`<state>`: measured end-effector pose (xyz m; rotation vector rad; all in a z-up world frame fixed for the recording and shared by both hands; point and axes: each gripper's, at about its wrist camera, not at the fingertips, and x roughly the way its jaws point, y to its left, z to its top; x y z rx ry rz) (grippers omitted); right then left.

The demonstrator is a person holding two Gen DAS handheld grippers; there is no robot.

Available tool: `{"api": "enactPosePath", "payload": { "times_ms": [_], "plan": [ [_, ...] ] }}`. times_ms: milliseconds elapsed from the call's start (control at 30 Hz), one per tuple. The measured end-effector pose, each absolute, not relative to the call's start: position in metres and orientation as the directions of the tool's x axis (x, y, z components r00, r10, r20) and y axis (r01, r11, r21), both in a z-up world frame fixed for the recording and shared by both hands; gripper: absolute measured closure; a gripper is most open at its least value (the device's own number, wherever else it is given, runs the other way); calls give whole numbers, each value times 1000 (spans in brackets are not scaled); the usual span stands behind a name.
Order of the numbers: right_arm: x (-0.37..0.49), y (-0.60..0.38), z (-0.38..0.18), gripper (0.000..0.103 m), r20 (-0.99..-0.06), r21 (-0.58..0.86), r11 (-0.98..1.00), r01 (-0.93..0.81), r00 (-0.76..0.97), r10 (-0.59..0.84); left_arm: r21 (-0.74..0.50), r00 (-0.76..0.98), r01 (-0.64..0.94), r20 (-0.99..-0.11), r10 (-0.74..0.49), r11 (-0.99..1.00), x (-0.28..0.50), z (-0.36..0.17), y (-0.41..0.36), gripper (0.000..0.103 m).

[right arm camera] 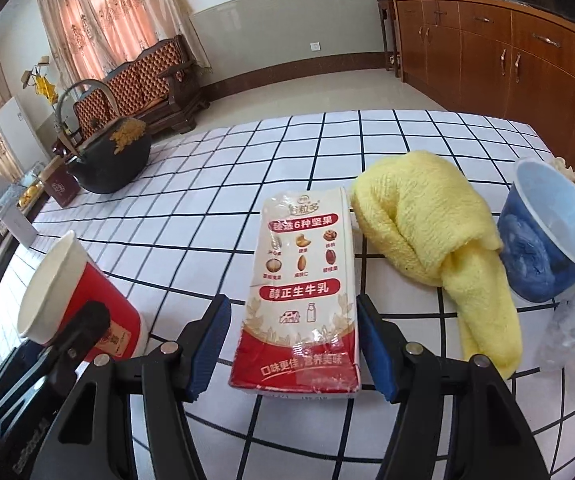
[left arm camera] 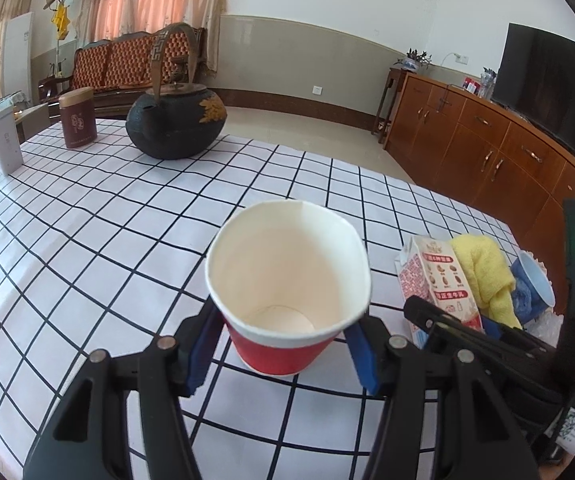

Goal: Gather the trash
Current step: 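Grasp the red paper cup with the left tool while the right tool grasps the milk carton, then carry the cup and carton over the black bin with both tools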

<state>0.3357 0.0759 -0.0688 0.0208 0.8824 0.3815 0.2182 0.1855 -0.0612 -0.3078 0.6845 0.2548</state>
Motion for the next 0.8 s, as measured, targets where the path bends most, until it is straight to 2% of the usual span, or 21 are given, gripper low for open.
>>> {"api": "enactPosePath", "payload": {
  "times_ms": [33, 133, 800],
  "plan": [
    [336, 77, -69, 45, -750, 160, 934, -319, 576, 325, -193, 747, -327, -653, 128, 925, 218, -61, 185, 44],
    [339, 79, -69, 50, -753, 154, 931, -331, 570, 327, -197, 748, -325, -651, 124, 925, 218, -60, 185, 44],
    [275, 37, -37, 50, -699, 153, 918, -365, 617, 362, -187, 780, -274, -617, 105, 943, 188, -47, 158, 44]
  ]
}}
